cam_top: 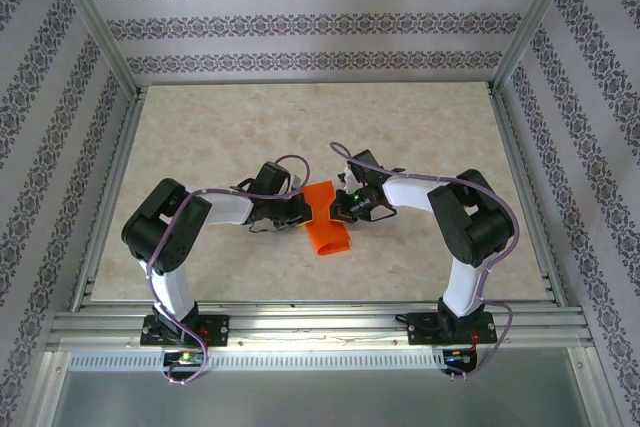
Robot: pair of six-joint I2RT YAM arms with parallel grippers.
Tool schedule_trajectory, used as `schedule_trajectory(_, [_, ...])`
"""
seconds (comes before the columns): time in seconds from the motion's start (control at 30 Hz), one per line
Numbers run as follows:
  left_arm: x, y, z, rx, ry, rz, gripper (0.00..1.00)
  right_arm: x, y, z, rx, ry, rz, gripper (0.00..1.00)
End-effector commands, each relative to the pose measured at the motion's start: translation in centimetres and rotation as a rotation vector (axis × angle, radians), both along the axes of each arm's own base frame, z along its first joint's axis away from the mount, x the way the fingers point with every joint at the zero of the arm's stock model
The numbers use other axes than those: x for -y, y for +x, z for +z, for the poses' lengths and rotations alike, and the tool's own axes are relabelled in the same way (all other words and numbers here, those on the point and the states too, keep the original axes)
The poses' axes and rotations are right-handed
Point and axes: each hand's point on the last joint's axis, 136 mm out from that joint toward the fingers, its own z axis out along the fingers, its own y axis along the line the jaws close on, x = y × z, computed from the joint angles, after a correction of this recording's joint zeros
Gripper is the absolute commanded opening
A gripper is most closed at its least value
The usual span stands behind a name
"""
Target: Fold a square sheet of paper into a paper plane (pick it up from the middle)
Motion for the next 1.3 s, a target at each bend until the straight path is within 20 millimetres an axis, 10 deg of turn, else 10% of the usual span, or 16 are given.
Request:
schedule_trajectory(0.0, [-0.4, -0.2, 1.8, 0.000, 0.011, 0.031, 0.00, 2.5, -2.0, -2.5, -0.085, -0.124, -0.042, 0.00])
schedule_trajectory(0.23, [1.9, -1.2, 3.6, -0.026, -0.077, 0.016, 0.00, 2.5, -1.8, -2.5, -0.083, -0.123, -0.048, 0.00])
schedule_trajectory(0.67, [-1.8, -5.6, -3.7, -0.159, 0.120, 0.023, 0.00, 2.7, -2.2, -2.7, -0.088, -0.128, -0.051, 0.00])
schedule_trajectory(1.03, [1.2, -3.5, 3.6, -0.020, -0.022, 0.016, 0.00, 2.7, -2.0, -2.5, -0.082, -0.131, -0.060, 0.00])
schedule_trajectory(1.27, [2.7, -4.4, 2.0, -0.072, -0.025, -0.014, 0.00, 2.5, -1.9, -2.5, -0.083, -0.122, -0.063, 0.00])
